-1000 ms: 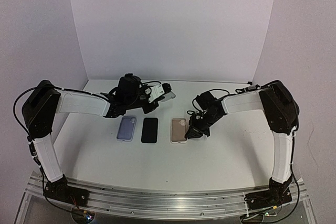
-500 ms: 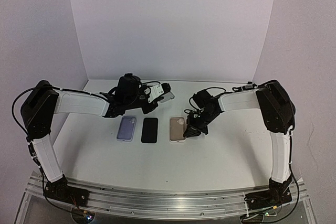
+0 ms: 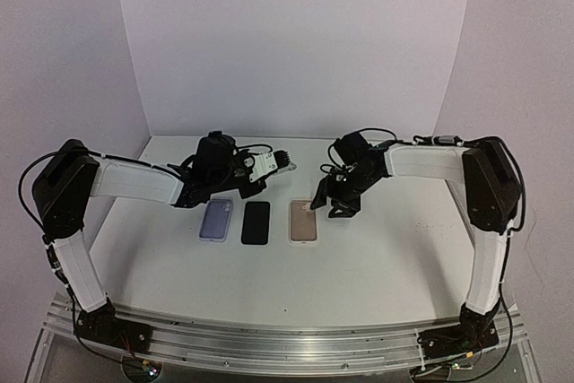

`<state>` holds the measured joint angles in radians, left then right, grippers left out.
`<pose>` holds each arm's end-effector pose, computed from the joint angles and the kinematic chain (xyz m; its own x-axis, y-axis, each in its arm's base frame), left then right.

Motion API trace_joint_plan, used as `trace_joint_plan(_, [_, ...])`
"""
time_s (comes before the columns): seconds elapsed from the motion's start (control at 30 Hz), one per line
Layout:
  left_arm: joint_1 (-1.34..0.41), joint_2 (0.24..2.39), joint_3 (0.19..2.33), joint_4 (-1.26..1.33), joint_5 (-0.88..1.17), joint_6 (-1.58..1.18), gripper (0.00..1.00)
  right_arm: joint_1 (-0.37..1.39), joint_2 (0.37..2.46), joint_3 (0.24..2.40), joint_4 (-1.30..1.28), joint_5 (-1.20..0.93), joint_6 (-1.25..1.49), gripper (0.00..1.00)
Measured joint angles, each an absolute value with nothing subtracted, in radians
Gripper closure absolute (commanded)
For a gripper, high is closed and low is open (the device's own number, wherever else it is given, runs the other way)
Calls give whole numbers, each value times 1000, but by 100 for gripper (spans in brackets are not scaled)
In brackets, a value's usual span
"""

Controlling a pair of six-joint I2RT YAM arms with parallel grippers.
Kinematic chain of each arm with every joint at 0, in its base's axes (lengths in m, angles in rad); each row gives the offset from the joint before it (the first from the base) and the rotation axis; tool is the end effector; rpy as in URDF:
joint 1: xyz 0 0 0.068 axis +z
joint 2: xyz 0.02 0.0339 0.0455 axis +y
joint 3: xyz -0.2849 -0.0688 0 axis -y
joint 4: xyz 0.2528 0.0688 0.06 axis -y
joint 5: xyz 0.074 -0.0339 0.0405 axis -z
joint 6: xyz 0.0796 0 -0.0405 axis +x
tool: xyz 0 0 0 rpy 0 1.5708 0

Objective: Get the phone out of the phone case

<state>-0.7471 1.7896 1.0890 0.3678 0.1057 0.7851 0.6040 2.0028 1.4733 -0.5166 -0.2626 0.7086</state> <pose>0.3307 -0.3177 0.2245 0.3598 0.6249 -0.6929 0.6991 0.3112 0.6437 0.3696 0.2802 0.1657 -0.9675 0.0960 -0.2341 -0.0341 0.8673 0.4966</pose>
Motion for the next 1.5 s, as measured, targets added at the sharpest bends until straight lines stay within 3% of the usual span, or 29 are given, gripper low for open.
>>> trace_joint_plan(0.1, [-747, 1768, 1017, 473, 115, 880, 100, 599, 1929, 1509, -516, -249, 748, 28])
trace_joint_plan(0.3, [-756, 1748, 848, 765, 153, 1148, 100, 592, 1837, 1482, -315, -294, 918, 29])
trace_joint_plan(0.57, [-786, 1748, 810, 962, 192, 1339, 100, 611, 1866, 1427, -36, -380, 1136, 34])
trace_joint_plan(0.63, [-793, 1748, 810, 982, 193, 1356, 100, 618, 1885, 1428, 15, -408, 1170, 46])
trace_joint_plan(0.7, [-798, 1749, 810, 993, 196, 1366, 100, 625, 1906, 1437, 52, -437, 1195, 67])
trace_joint_plan(0.8, [-803, 1752, 810, 994, 201, 1373, 100, 634, 1936, 1455, 92, -472, 1221, 91])
trace_joint_plan(0.87, [-804, 1759, 809, 999, 200, 1367, 100, 635, 1941, 1457, 119, -481, 1245, 100])
trace_joint_plan(0.9, [-804, 1761, 809, 1012, 198, 1360, 97, 632, 1941, 1458, 140, -490, 1261, 100])
trace_joint_plan(0.93, [-804, 1762, 809, 1029, 193, 1360, 89, 631, 1939, 1459, 159, -495, 1271, 100])
trace_joint_plan(0.97, [-804, 1762, 810, 1041, 190, 1361, 68, 631, 1936, 1458, 173, -497, 1277, 100])
trace_joint_plan(1.03, [-805, 1761, 810, 1040, 198, 1359, 39, 629, 1930, 1451, 184, -497, 1250, 100])
trace_joint_plan(1.1, [-807, 1761, 809, 1015, 210, 1357, 26, 622, 1921, 1427, 178, -506, 1202, 100])
trace_joint_plan(1.2, [-807, 1747, 808, 925, 216, 1322, 19, 578, 1918, 1384, 118, -550, 1098, 100])
trace_joint_plan(1.5, [-806, 1637, 805, 585, 184, 1062, 19, 329, 1917, 1377, -316, -662, 594, 100])
